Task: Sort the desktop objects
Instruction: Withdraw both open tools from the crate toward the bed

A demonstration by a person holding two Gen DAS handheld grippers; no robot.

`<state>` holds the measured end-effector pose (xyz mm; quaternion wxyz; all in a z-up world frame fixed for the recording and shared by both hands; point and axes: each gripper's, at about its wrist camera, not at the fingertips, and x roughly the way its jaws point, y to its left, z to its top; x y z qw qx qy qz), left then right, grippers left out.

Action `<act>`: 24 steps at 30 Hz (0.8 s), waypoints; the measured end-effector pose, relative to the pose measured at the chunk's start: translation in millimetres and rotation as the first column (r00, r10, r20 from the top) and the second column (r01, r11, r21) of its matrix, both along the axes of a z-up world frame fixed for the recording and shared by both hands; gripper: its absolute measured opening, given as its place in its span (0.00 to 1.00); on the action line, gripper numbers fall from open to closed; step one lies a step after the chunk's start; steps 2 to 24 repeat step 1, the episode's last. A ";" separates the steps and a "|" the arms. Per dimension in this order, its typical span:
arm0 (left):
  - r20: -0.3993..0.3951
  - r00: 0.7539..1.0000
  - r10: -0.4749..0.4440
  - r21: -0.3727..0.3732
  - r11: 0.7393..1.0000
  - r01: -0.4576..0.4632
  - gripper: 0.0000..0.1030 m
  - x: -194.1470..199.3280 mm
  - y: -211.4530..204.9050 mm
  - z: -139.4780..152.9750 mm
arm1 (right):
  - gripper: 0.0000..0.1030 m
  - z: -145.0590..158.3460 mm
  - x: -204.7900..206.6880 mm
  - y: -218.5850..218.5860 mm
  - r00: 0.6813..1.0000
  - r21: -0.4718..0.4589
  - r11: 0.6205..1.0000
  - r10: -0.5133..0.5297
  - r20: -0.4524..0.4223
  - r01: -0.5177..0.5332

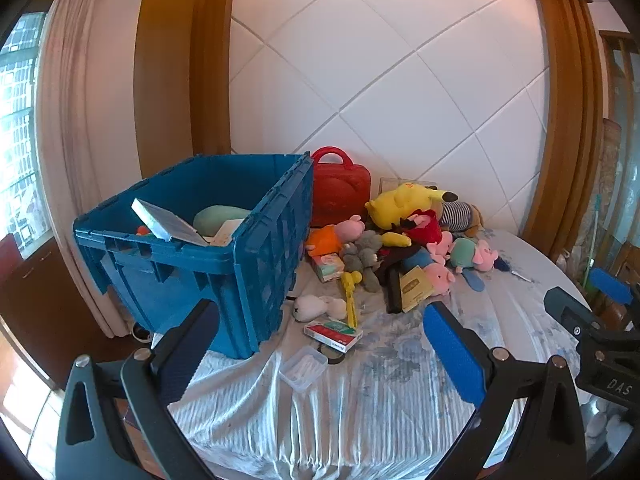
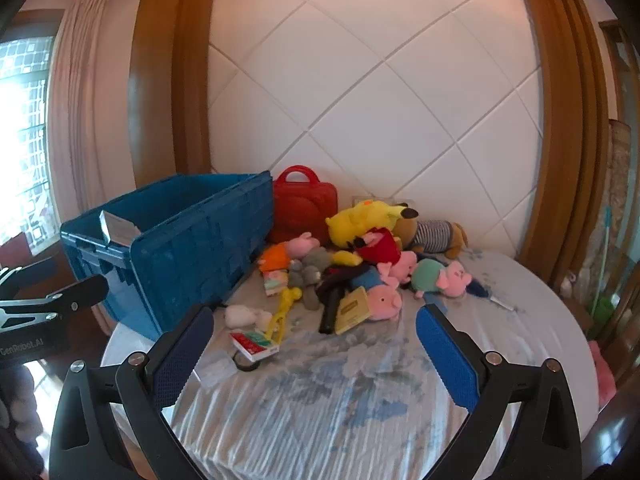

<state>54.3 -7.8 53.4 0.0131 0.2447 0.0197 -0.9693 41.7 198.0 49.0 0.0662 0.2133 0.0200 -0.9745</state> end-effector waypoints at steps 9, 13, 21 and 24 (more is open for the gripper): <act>0.001 1.000 0.001 0.001 1.000 -0.001 1.00 1.6 -1.6 -0.5 | 1.00 -0.7 0.8 -1.6 1.000 0.003 1.000 0.000 0.003 0.000; 0.001 1.000 0.001 0.001 1.000 -0.001 1.00 1.6 -1.6 -0.5 | 1.00 -0.7 0.8 -1.6 1.000 0.003 1.000 0.000 0.003 0.000; 0.001 1.000 0.001 0.001 1.000 -0.001 1.00 1.6 -1.6 -0.5 | 1.00 -0.7 0.8 -1.6 1.000 0.003 1.000 0.000 0.003 0.000; 0.001 1.000 0.001 0.001 1.000 -0.001 1.00 1.6 -1.6 -0.5 | 1.00 -0.7 0.8 -1.6 1.000 0.003 1.000 0.000 0.003 0.000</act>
